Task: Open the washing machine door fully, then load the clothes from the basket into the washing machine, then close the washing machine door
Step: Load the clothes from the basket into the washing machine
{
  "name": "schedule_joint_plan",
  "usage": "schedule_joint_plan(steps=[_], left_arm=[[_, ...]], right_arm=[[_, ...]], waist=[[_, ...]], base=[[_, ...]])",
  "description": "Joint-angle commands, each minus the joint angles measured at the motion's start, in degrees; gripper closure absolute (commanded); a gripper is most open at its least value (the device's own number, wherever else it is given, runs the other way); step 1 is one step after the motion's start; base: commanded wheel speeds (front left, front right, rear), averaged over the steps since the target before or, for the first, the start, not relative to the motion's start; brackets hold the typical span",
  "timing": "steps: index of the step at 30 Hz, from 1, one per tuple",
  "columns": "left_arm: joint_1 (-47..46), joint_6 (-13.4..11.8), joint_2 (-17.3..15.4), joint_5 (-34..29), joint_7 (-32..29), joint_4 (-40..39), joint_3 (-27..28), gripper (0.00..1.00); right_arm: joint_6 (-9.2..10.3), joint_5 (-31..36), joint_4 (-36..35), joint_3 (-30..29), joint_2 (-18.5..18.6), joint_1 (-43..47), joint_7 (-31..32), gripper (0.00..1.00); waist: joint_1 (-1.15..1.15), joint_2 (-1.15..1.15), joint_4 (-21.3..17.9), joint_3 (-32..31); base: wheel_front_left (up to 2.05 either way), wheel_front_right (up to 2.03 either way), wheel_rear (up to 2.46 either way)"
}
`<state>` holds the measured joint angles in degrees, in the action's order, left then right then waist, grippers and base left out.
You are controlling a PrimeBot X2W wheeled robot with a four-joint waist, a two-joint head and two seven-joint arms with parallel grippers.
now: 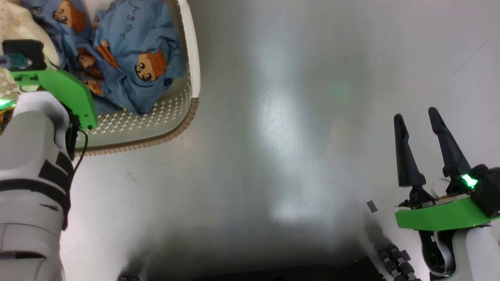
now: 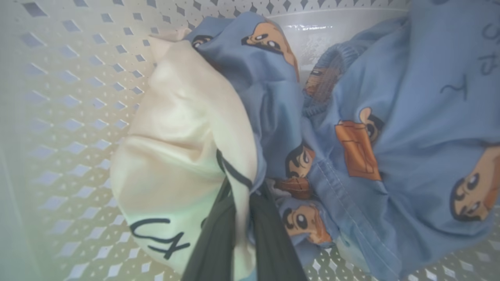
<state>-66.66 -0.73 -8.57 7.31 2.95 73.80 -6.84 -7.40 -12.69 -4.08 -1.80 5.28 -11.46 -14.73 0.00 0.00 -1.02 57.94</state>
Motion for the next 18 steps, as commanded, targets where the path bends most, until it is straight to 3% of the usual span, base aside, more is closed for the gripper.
schedule_joint_plan(steps=[1, 11, 18], left_arm=[[2.84, 0.03, -2.68, 0.35, 1.32, -0.26, 0.58, 1.0], [6.79, 1.68, -1.49, 0.92, 9.9, -0.71, -0.56, 1.0], [11.79, 2.57, -0.69, 2.63, 11.98, -5.72, 0.37, 1.0]], right_arm=[[-0.09, 0.04, -0.88, 1.46, -0.14, 0.91, -0.27, 0.0], [-0.09, -0.55, 1.25, 2.43, 0.0, -1.11, -0.27, 0.0], [-0.09, -0.87, 3.22, 3.29, 0.31, -0.85, -0.27, 0.0]], waist=[[0.0, 0.0, 0.02, -1.06], [0.0, 0.0, 0.88, -8.15], [0.0, 0.0, 1.67, -14.79]], base=[[0.0, 0.0, 0.0], [0.0, 0.0, 0.0], [0.0, 0.0, 0.0]])
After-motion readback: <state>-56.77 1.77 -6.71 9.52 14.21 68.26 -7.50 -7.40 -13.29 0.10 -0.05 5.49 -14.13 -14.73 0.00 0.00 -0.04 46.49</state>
